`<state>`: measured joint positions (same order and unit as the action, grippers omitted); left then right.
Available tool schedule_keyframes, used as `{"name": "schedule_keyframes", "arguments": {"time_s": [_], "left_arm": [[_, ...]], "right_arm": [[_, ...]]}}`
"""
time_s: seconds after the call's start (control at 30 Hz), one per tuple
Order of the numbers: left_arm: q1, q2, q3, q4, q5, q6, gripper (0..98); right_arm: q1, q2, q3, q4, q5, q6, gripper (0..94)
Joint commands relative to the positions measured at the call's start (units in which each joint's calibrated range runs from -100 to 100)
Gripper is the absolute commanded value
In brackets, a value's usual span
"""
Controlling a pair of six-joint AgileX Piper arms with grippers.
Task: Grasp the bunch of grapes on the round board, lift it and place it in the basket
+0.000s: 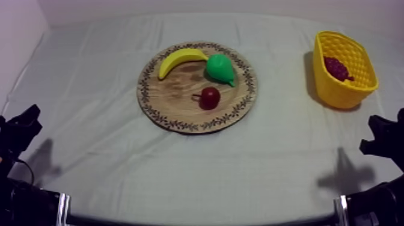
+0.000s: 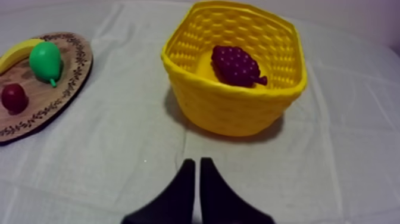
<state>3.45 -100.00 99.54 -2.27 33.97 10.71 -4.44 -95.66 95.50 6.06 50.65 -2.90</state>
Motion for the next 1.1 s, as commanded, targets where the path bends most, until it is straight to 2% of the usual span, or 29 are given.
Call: {"name": "schedule_keyframes", "arguments": {"time_s": [0.0,0.27,0.53,1.07], "left_arm": [[0.0,0.0,0.0,0.00,0.0,0.0,0.0],[0.0,0.0,0.0,0.00,0.0,0.0,0.0],[0.0,0.0,0.0,0.00,0.0,0.0,0.0],[0.0,0.0,0.0,0.00,0.0,0.0,0.0]], "right_arm": [[0.1,0.0,0.2,0.2,-0.3,-0.3,0.3],[0.3,-0.1,0.6,0.2,-0.9,-0.9,0.3],[2.6,-0.1,1.2,-0.9,-2.5,0.2,0.3],[2.9,-0.1,1.4,-0.8,-2.7,-0.6,0.2]]}}
